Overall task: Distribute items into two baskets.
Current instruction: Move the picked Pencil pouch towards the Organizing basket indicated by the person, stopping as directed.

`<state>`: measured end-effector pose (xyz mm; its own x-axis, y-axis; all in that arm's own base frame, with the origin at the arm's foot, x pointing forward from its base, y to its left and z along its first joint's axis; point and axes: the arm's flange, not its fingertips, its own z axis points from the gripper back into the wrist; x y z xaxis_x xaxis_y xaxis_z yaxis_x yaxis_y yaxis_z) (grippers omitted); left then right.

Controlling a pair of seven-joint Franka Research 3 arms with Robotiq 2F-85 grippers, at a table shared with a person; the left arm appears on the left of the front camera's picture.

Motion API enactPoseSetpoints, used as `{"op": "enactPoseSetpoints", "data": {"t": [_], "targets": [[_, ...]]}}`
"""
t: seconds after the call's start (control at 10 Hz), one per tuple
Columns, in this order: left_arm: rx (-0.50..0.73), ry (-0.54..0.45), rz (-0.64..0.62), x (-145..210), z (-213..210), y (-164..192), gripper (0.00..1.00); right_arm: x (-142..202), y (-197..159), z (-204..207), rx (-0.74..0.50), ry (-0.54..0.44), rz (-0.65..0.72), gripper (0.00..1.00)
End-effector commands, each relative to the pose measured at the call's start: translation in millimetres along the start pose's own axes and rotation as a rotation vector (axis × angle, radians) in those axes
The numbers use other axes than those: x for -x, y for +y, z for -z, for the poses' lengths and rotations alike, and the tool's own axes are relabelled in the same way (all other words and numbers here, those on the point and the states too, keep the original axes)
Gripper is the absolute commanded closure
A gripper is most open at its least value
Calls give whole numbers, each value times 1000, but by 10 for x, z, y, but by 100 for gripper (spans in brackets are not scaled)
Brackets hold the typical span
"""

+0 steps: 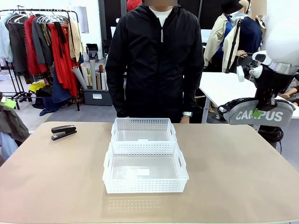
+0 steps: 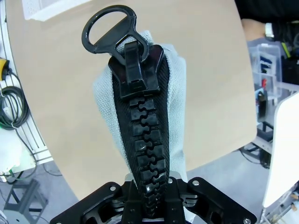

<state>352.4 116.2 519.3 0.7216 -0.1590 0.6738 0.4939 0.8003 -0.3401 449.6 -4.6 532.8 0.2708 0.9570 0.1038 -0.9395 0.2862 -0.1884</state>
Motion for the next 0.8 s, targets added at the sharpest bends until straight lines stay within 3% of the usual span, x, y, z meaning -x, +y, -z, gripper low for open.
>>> {"op": "enactPoseSetpoints", "data": {"t": [0.0,0.7], "targets": [[10,-11,0,-9,-8,4,0,-11,-44,-49,20,6,-2,100],[10,-11,0,-9,-8,4,0,-11,-44,-49,20,6,-2,100]]}}
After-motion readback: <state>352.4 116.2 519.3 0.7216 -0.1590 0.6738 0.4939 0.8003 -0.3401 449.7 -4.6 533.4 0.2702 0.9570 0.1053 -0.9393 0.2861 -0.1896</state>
